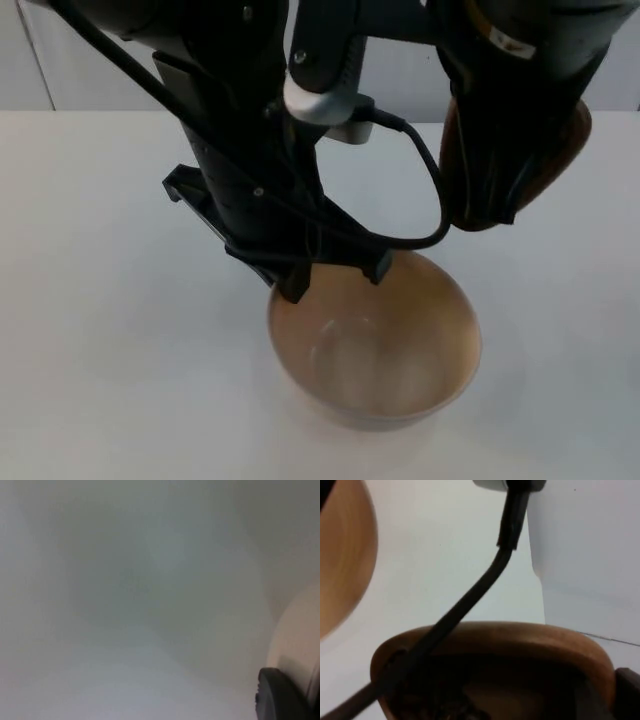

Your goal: Pick up the bowl with the left hand and pour the coffee beans from the cup into the bowl with the right hand.

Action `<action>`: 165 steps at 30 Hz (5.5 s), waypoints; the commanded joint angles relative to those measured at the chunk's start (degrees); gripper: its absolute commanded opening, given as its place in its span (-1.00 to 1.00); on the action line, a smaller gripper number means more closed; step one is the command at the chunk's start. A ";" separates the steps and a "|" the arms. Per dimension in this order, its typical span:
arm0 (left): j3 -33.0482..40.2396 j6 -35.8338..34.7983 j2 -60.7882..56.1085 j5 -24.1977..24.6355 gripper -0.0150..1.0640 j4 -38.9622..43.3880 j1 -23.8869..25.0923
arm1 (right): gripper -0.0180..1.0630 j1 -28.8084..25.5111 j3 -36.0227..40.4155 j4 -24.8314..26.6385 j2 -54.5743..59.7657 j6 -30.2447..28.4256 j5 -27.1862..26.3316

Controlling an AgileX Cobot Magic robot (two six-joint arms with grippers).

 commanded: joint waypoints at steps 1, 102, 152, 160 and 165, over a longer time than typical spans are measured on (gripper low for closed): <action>-0.11 -0.29 -0.21 -0.36 -0.98 -0.63 -0.31 | -0.97 0.39 0.03 -1.21 -0.64 -0.33 -0.12; -0.11 -0.29 -0.21 -0.02 -0.98 -1.59 -0.31 | -0.97 -1.25 3.24 1.95 -2.44 6.53 -0.12; -0.11 -0.29 -0.21 1.16 -0.98 -1.59 -0.31 | -0.97 -36.43 3.24 58.87 -14.58 -16.01 -10.96; -0.11 -0.55 -0.21 0.50 -0.98 -1.59 -0.31 | -0.97 -44.33 3.24 65.78 -14.58 -20.44 -11.97; -0.11 -0.55 -0.21 -0.20 -0.98 -2.00 1.08 | -0.97 -47.71 3.24 65.68 -14.58 -20.61 -12.09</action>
